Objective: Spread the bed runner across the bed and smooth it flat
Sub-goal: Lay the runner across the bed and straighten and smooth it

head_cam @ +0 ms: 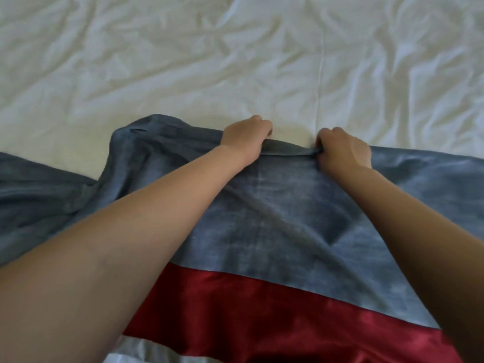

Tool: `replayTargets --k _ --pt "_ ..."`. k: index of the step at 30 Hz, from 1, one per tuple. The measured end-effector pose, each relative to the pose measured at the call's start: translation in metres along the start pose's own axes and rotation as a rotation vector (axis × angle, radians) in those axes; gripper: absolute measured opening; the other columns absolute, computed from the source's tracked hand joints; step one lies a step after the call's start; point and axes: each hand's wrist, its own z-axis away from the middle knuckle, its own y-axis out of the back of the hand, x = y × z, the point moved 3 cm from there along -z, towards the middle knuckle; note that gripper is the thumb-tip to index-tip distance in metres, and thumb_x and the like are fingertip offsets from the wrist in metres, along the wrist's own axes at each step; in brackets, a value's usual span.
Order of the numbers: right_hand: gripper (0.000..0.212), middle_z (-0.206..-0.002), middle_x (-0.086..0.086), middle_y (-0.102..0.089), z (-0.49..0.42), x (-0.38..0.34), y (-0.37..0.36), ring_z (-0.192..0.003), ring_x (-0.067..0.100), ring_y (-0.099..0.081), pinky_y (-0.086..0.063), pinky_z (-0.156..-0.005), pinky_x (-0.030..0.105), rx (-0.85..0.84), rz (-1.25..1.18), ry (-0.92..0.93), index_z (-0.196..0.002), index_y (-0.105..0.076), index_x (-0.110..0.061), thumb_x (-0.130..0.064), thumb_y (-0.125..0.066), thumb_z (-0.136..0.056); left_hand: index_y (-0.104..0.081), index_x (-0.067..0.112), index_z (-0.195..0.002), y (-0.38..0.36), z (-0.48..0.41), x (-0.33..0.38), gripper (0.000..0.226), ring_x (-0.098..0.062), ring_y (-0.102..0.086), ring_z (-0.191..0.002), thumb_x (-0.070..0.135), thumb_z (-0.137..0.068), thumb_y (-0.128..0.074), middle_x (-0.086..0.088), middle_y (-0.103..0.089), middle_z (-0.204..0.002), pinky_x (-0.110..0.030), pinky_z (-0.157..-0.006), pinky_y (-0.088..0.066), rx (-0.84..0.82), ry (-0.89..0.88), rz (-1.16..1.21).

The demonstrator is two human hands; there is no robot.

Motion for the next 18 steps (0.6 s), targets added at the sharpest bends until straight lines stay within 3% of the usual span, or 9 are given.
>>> replayTargets --k 3,5,8,10,13,15,18 --pt "0.016 -0.082 0.006 -0.058 -0.013 0.002 0.006 -0.073 0.027 -0.057 -0.042 -0.061 0.032 -0.193 -0.052 -0.036 -0.090 -0.060 -0.014 -0.023 -0.060 -0.077 -0.060 0.014 -0.106 0.003 -0.008 0.005 0.023 -0.028 -0.058 -0.088 0.006 -0.088 -0.050 -0.006 -0.059 -0.107 -0.034 -0.063 -0.041 -0.066 0.010 -0.048" --pt "0.025 -0.072 0.008 -0.061 -0.025 0.005 0.011 -0.065 0.025 -0.058 -0.042 -0.059 0.030 -0.334 -0.191 -0.036 -0.083 -0.062 -0.010 -0.033 -0.053 -0.081 -0.063 0.014 -0.101 0.005 -0.010 0.005 0.020 -0.027 -0.059 -0.085 0.011 -0.086 -0.051 -0.005 -0.062 -0.101 -0.033 -0.061 -0.043 -0.089 0.010 -0.069" --pt "0.032 -0.054 0.012 -0.056 -0.040 0.015 0.016 -0.043 0.022 -0.050 -0.039 -0.050 0.027 -0.525 -0.351 -0.041 -0.081 -0.064 0.000 -0.025 -0.046 -0.091 -0.068 0.014 -0.095 0.007 -0.011 0.003 0.022 -0.024 -0.062 -0.079 0.025 -0.086 -0.051 -0.004 -0.068 -0.090 -0.034 -0.062 -0.052 -0.153 0.020 -0.037" --pt "0.021 -0.058 0.013 -0.058 -0.043 0.020 0.017 -0.044 0.020 -0.049 -0.042 -0.048 0.024 -0.614 -0.321 0.024 -0.082 -0.067 0.001 -0.019 -0.061 -0.084 -0.069 0.017 -0.091 0.009 -0.014 0.002 0.028 -0.021 -0.063 -0.078 0.037 -0.084 -0.051 0.000 -0.069 -0.087 -0.035 -0.068 -0.056 -0.208 0.037 0.017" --pt "0.016 -0.078 0.007 -0.069 -0.046 0.023 0.011 -0.068 0.020 -0.061 -0.050 -0.067 0.028 -0.528 -0.177 0.183 -0.081 -0.072 -0.011 -0.022 -0.077 -0.070 -0.067 0.025 -0.088 0.012 -0.022 0.001 0.026 -0.015 -0.060 -0.079 0.048 -0.080 -0.055 0.010 -0.064 -0.085 -0.027 -0.060 -0.048 -0.274 -0.011 -0.032" --pt "0.011 -0.082 -0.003 -0.068 -0.048 0.023 0.011 -0.078 0.019 -0.061 -0.051 -0.072 0.030 -0.415 -0.172 0.229 -0.073 -0.068 -0.022 -0.027 -0.077 -0.069 -0.065 0.029 -0.082 0.012 -0.027 0.002 0.015 -0.014 -0.058 -0.077 0.042 -0.080 -0.058 0.014 -0.059 -0.079 -0.023 -0.053 -0.038 -0.286 -0.042 -0.052" --pt "0.008 -0.079 -0.008 -0.067 -0.050 0.027 0.009 -0.080 0.016 -0.062 -0.053 -0.074 0.032 -0.369 -0.248 0.242 -0.074 -0.069 -0.029 -0.027 -0.076 -0.071 -0.059 0.030 -0.067 0.013 -0.038 0.003 0.012 -0.014 -0.059 -0.075 0.029 -0.078 -0.061 0.012 -0.061 -0.076 -0.026 -0.057 -0.045 -0.350 -0.043 -0.004"
